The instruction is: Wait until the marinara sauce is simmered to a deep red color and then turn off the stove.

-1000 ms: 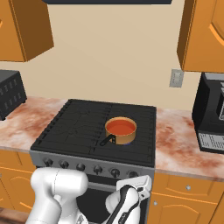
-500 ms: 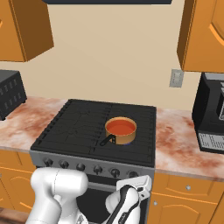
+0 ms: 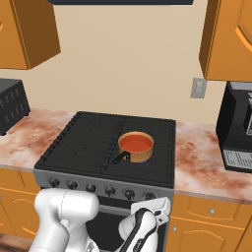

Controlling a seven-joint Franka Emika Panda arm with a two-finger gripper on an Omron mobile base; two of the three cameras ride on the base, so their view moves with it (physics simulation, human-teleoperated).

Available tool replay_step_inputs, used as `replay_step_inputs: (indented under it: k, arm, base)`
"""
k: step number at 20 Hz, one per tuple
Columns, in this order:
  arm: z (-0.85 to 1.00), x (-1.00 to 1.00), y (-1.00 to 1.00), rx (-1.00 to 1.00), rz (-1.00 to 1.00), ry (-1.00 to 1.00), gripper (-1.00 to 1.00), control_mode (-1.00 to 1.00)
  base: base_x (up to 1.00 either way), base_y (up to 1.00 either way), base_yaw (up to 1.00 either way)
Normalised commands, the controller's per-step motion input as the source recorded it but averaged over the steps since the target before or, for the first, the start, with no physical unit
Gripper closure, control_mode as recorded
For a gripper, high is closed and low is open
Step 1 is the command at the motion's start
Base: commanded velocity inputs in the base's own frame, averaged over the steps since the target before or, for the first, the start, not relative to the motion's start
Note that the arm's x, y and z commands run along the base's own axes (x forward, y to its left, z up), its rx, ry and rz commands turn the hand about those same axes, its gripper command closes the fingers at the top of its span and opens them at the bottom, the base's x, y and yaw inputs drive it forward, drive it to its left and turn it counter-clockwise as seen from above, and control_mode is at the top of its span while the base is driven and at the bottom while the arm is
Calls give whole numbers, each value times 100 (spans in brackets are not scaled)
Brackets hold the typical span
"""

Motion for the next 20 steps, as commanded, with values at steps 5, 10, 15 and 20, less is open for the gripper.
replay_step_inputs:
  k: [5, 10, 15, 20]
  arm:
    - [0, 0, 0, 0, 0, 0, 100, -100]
    - [0, 0, 0, 4, 0, 0, 100, -100]
    - [0, 0, 0, 8, -1, 1, 100, -100]
    - [0, 0, 0, 6, -4, 8, 100, -100]
  base:
    - [0, 0, 0]
    - [0, 0, 0]
    - [0, 0, 0]
    - [0, 0, 0]
